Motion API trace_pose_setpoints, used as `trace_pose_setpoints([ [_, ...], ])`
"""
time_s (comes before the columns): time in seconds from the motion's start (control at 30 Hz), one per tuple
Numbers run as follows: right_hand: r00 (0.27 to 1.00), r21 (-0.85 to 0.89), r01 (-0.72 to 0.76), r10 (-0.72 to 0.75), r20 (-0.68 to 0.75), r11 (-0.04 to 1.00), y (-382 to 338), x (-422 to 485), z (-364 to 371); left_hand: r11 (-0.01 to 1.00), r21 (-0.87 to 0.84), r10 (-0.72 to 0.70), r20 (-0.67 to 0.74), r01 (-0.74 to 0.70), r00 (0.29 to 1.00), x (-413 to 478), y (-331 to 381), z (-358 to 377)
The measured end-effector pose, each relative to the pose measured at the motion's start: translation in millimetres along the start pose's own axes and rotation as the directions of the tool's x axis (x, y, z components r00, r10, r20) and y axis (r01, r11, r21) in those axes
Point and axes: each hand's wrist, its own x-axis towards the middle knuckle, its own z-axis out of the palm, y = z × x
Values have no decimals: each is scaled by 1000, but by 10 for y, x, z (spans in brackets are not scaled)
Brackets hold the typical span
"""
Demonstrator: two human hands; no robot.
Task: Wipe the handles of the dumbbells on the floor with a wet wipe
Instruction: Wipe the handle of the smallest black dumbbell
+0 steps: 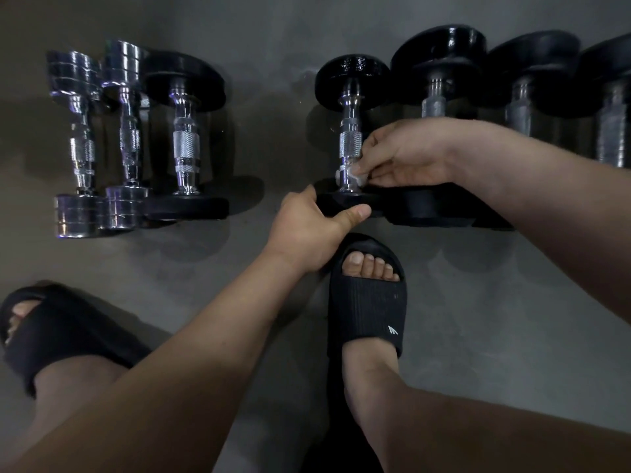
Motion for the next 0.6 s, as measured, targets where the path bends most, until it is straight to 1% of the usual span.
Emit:
trace_pose_setpoints([
  [0.1,999,19,-31,32,-32,999,-5,16,-31,1000,2,4,6,-4,1000,9,-7,1],
  [0.23,993,-69,-115,113,-37,991,-26,55,34,1000,-21,6,3,-6,1000,15,-17,9],
  [0.27,990,-56,-142,141,-30,988,-29,71,30,1000,-23,0,2,0,1000,21,-25,13],
  [0.33,985,30,-169,169,-24,985,-40,87,5,1000,-24,-9,3,9,1000,26,-31,14],
  [0.4,985,178,-147,160,-59,973,-69,89,-11,1000,-15,-11,1,11,1000,25,-27,14],
  [0.47,983,306,-84,128,-130,949,-82,107,-1,1000,-10,-6,0,6,1000,19,-20,12],
  [0.6,962,421,69,51,-268,905,-18,128,107,1000,-13,2,6,-2,1000,14,-7,4],
])
